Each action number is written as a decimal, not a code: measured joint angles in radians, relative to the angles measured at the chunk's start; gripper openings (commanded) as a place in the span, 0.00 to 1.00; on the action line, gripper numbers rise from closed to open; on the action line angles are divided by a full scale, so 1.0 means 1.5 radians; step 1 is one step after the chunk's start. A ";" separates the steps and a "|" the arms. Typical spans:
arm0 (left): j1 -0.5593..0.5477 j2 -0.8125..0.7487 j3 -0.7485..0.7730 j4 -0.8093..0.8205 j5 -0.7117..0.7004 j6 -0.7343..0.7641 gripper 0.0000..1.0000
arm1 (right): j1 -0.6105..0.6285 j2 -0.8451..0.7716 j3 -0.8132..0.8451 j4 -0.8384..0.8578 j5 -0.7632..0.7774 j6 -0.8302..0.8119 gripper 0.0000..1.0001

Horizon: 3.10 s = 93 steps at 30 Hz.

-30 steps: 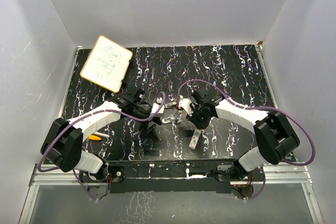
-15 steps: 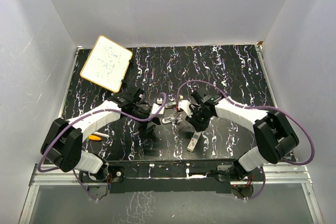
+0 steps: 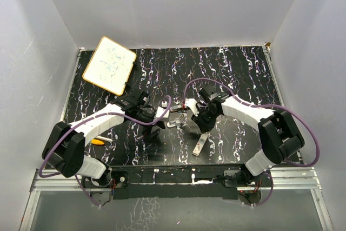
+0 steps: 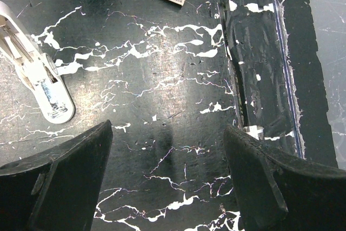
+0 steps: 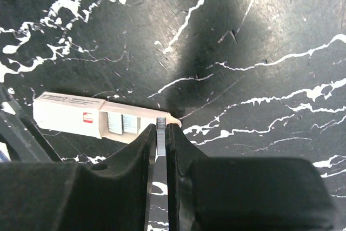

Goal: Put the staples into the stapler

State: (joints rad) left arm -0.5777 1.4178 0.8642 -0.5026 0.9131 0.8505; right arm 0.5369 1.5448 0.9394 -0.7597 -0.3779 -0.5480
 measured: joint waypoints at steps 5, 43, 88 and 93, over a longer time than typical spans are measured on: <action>0.013 0.000 0.000 0.006 0.001 -0.020 0.82 | -0.001 0.000 0.014 0.000 -0.053 -0.004 0.19; 0.135 -0.048 0.000 -0.003 0.005 -0.032 0.82 | 0.073 -0.107 -0.123 0.256 0.070 0.131 0.62; 0.135 -0.048 0.009 -0.002 0.003 -0.031 0.83 | 0.100 -0.048 -0.131 0.278 0.200 0.142 0.50; 0.135 -0.048 0.009 -0.002 0.003 -0.029 0.83 | 0.078 -0.048 -0.131 0.272 0.185 0.141 0.49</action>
State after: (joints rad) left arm -0.3748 1.3464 0.8783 -0.5056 0.9169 0.8070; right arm 0.6540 1.4734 0.7433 -0.3511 -0.1005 -0.3370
